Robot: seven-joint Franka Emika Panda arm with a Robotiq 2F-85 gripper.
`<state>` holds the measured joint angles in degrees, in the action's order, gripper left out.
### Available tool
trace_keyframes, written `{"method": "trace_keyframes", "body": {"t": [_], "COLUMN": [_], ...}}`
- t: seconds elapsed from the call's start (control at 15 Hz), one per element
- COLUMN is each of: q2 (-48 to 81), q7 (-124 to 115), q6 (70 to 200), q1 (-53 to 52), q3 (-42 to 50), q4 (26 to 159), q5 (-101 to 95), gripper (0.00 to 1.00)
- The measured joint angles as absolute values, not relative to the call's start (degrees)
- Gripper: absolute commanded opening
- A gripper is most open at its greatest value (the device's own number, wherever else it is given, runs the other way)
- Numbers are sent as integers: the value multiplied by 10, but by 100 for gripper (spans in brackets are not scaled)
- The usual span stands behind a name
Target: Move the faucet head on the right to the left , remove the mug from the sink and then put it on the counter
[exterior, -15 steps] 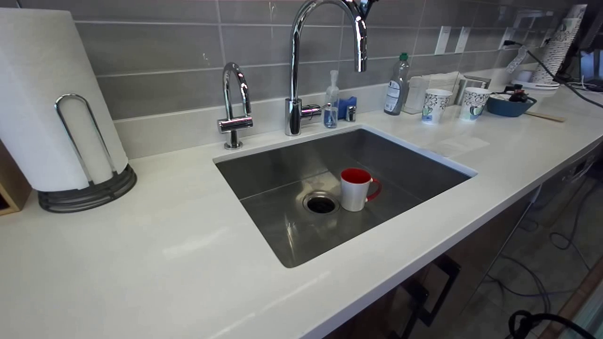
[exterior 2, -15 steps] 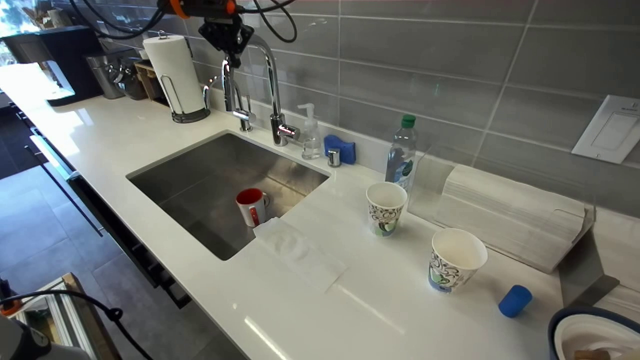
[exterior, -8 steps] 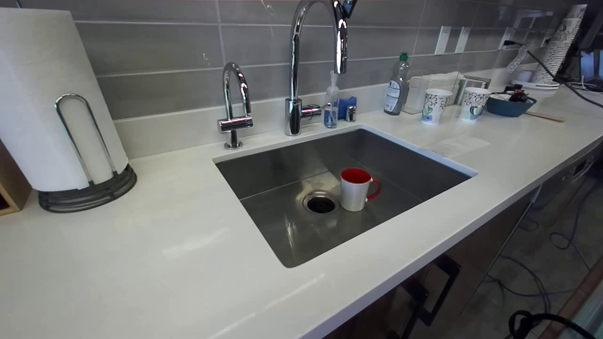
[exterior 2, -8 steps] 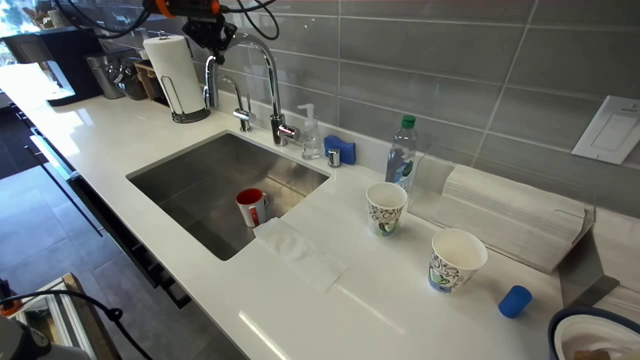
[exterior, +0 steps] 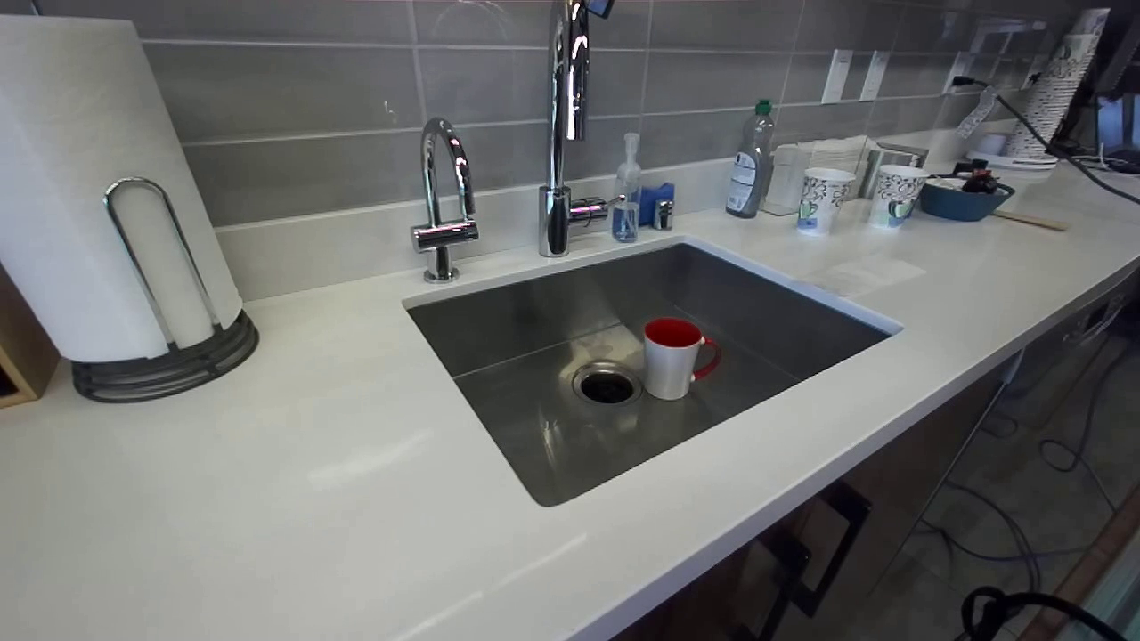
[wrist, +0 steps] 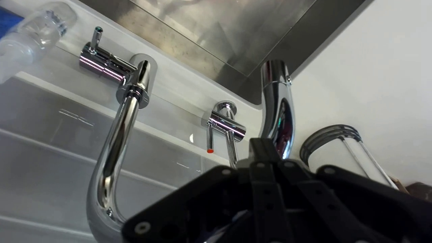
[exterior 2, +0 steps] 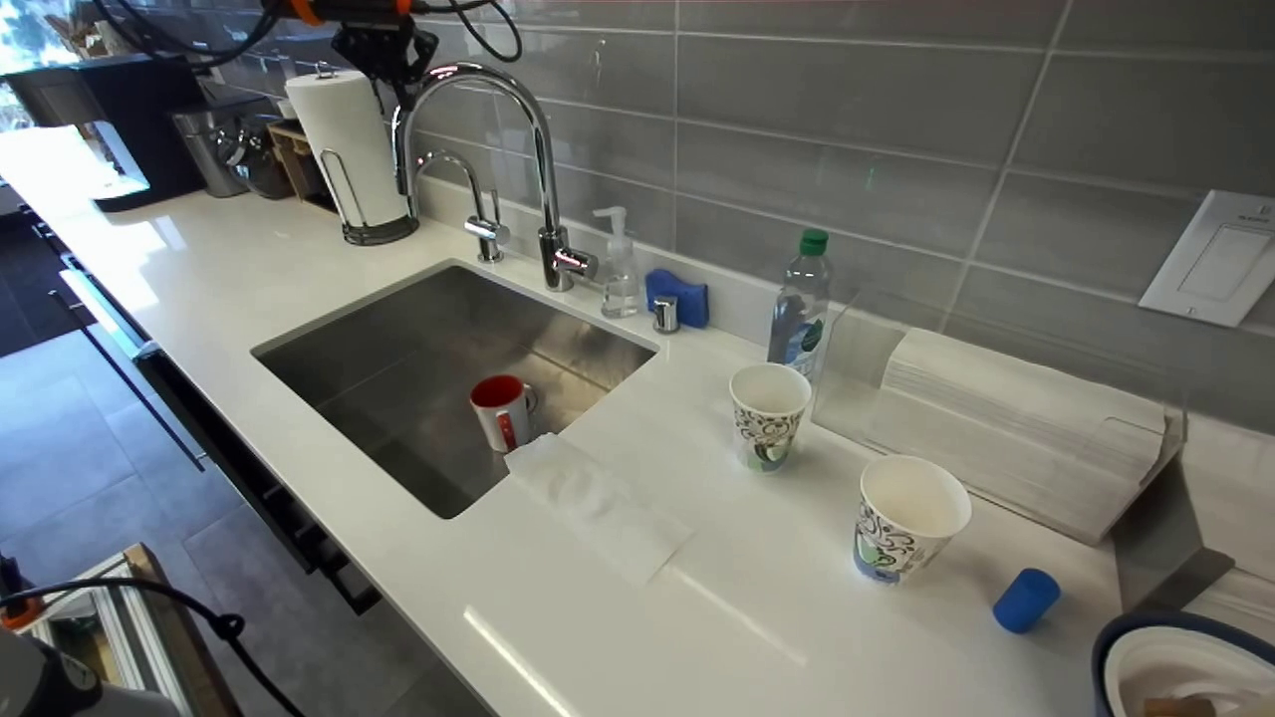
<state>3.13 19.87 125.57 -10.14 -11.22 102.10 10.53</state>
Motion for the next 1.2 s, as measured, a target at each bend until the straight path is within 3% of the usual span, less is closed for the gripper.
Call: {"method": "trace_keyframes", "body": {"t": [0.67, 1.0, 1.07, 1.2], "q2": [93, 21, -1, -40], "q7": [197, 187, 190, 204], "q6": [1250, 1229, 1230, 1268], "q1": [-115, -96, -89, -79], "q3": [-128, -102, -95, -81], "q4": [961, 1046, 1076, 1140], "q5": [80, 32, 27, -6], "gripper": [0, 0, 26, 33]}}
